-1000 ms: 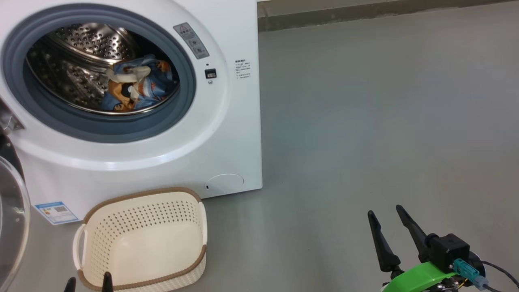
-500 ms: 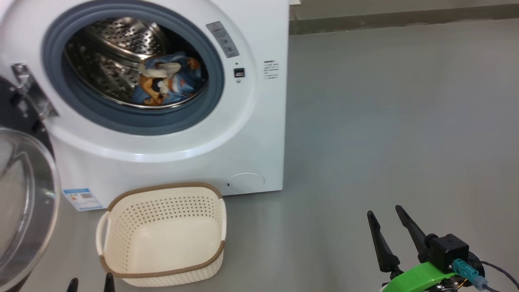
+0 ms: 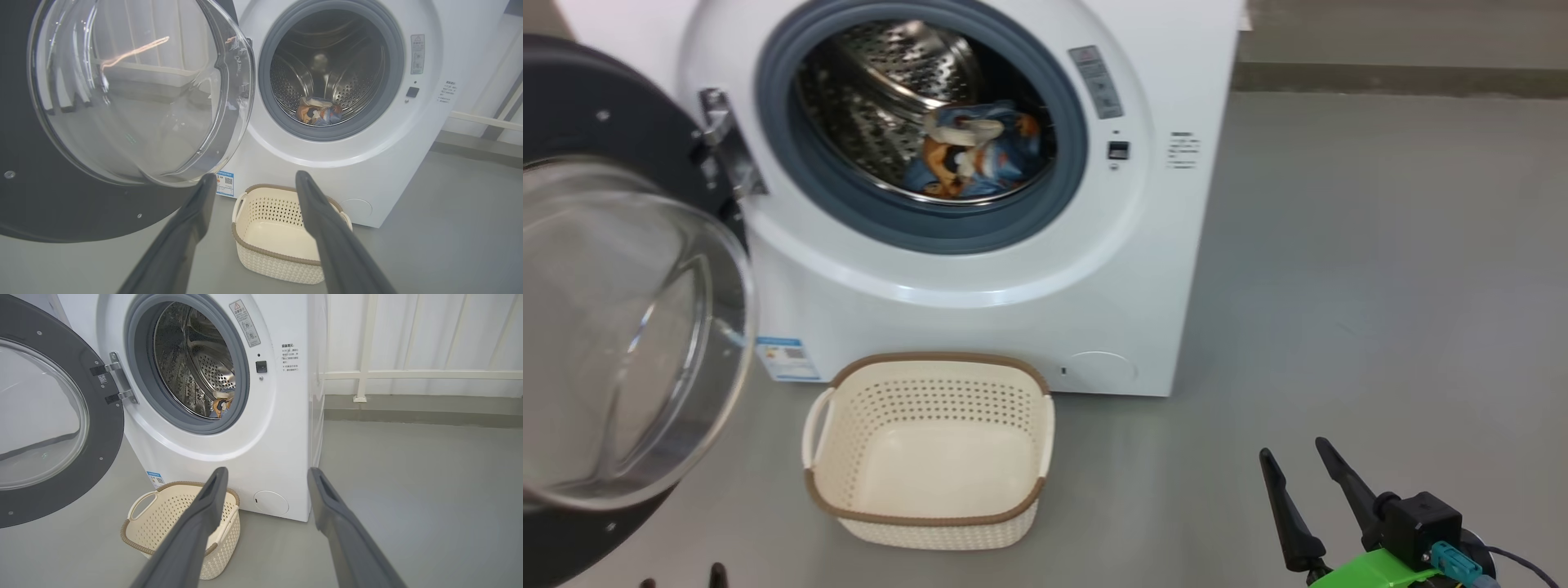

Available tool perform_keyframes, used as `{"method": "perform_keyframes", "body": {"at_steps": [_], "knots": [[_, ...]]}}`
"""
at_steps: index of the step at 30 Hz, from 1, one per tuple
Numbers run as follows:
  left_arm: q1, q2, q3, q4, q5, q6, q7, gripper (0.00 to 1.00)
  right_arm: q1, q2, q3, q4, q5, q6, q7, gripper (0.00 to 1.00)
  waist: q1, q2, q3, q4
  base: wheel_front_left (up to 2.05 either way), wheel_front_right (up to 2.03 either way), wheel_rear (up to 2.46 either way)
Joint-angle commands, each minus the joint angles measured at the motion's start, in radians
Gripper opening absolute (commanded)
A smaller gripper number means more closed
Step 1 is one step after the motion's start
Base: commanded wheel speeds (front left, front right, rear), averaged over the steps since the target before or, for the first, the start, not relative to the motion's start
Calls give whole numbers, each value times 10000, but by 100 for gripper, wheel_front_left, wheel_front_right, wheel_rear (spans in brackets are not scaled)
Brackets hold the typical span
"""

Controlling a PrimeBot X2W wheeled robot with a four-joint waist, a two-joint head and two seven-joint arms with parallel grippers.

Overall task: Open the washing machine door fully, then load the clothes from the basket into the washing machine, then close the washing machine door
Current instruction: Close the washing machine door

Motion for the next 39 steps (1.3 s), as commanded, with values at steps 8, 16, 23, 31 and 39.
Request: {"method": "perform_keyframes", "body": {"at_steps": [8, 16, 23, 31, 39], "knots": [[-105, 58, 425, -148, -100, 311, -65, 100, -104, 5, 385, -265, -4, 27, -49, 100, 0, -1, -63, 1600, 0, 0, 0], [-17, 58, 464, -19, -93, 430, -65, 100, -33, 5, 454, -296, -97, 27, -49, 100, 0, -1, -141, 2491, 0, 0, 0], [66, 58, 460, 46, -210, 556, -65, 100, -44, 5, 487, -313, -160, 27, -49, 100, 0, -1, -146, 3025, 0, 0, 0], [183, 58, 523, -71, -416, 834, -65, 100, -351, 5, 785, -209, -194, 27, -49, 100, 0, -1, 35, 3191, 0, 0, 0], [284, 58, 463, -255, -561, 1056, -65, 100, -562, 5, 928, -73, -219, 27, -49, 100, 0, -1, 148, 3282, 0, 0, 0]]}}
